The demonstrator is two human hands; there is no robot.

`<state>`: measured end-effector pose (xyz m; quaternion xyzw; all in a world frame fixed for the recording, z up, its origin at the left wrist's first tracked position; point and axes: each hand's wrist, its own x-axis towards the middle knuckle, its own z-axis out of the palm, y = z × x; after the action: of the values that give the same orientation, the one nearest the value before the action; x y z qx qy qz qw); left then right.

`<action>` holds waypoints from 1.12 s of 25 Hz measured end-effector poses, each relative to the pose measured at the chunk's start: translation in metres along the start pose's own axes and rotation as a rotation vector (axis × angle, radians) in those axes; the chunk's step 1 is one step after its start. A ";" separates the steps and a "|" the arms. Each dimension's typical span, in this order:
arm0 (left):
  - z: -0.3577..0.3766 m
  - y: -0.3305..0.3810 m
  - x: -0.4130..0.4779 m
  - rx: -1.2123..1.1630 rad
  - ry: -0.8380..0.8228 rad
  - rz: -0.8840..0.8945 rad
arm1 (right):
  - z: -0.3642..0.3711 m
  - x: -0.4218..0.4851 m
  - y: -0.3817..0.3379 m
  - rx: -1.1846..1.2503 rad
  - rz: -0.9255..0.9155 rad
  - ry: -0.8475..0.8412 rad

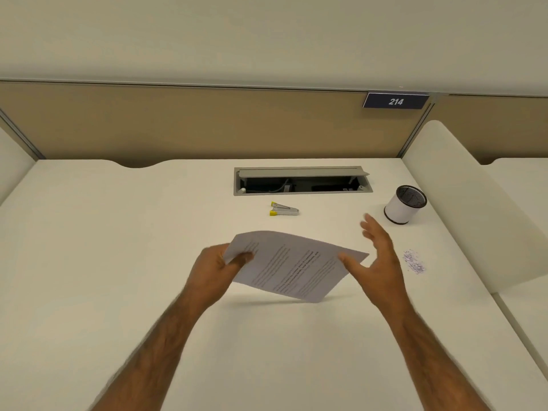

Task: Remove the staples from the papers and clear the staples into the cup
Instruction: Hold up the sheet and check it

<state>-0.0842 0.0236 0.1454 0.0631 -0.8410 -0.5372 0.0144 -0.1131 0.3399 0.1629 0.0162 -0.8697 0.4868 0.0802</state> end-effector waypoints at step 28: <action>0.030 0.051 -0.009 -0.382 -0.145 0.084 | 0.020 0.004 -0.025 0.541 0.198 -0.210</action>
<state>-0.0827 0.0729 0.1798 -0.0148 -0.7244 -0.6891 -0.0120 -0.1172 0.3105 0.1745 0.0023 -0.7094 0.7018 -0.0651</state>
